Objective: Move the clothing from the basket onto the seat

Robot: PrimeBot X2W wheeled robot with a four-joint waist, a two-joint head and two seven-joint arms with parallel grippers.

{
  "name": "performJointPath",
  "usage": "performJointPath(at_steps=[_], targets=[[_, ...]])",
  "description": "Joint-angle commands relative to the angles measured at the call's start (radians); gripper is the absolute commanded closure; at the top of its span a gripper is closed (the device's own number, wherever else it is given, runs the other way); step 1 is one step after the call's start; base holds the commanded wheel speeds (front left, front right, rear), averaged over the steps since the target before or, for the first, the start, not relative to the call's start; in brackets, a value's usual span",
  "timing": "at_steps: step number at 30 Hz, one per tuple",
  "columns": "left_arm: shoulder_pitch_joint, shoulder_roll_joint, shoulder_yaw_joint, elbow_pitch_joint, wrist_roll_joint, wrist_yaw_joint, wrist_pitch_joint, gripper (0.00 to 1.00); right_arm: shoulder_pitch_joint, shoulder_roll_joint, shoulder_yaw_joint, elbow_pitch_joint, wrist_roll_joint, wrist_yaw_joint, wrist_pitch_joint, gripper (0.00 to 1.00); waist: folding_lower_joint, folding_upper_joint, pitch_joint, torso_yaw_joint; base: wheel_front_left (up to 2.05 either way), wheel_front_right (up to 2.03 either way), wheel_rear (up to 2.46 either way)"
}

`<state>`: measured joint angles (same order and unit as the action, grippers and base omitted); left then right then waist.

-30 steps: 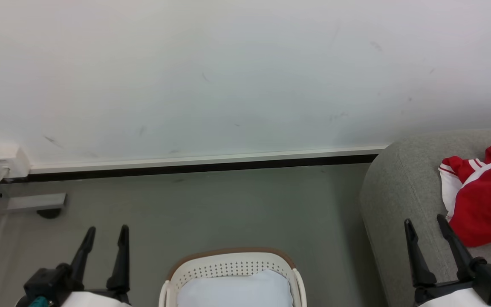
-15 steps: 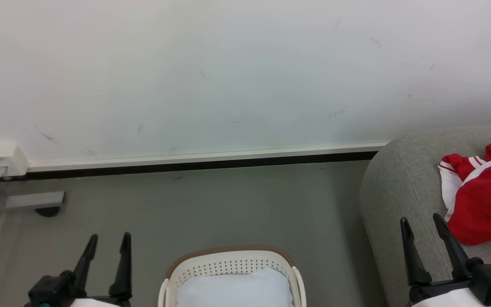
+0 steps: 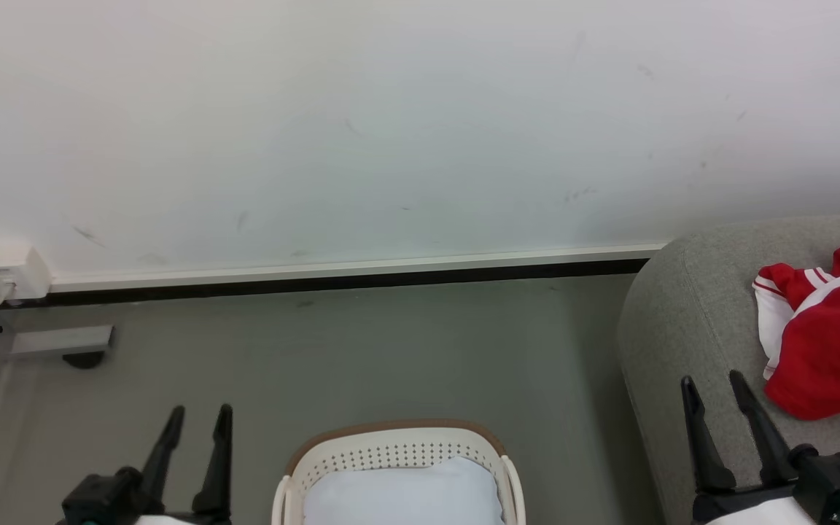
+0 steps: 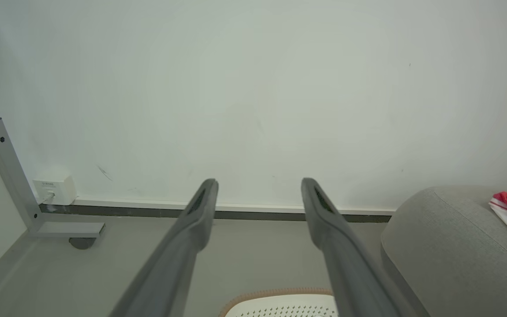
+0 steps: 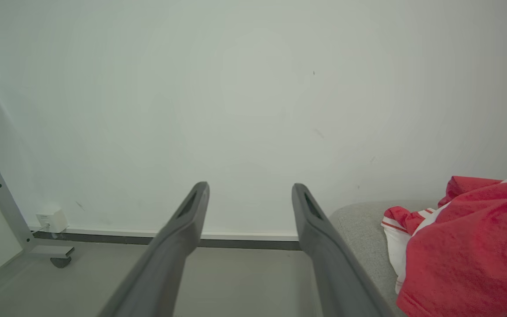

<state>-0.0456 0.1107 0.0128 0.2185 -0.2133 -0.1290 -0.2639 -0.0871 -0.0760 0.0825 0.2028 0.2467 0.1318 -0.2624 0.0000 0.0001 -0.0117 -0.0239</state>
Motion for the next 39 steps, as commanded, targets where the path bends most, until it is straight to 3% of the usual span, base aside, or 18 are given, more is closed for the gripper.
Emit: performJointPath(at_steps=[1, 39], targets=[[0.001, -0.002, 0.0, 0.005, -0.002, 0.0, 0.001, 1.0, 0.002, 0.001, 0.001, 0.005, 0.002, 0.0, 0.0, 1.0, 0.0, -0.0001, 0.0, 0.0, 0.0, 0.0, 0.0], [-0.025, -0.029, 0.043, 0.021, -0.602, -0.001, 0.164, 1.0, -0.007, 0.005, -0.072, 0.027, 0.598, 0.0, 0.153, 1.0, 0.0, -0.0001, 0.004, 0.007, 0.0, 0.0, 0.0]])
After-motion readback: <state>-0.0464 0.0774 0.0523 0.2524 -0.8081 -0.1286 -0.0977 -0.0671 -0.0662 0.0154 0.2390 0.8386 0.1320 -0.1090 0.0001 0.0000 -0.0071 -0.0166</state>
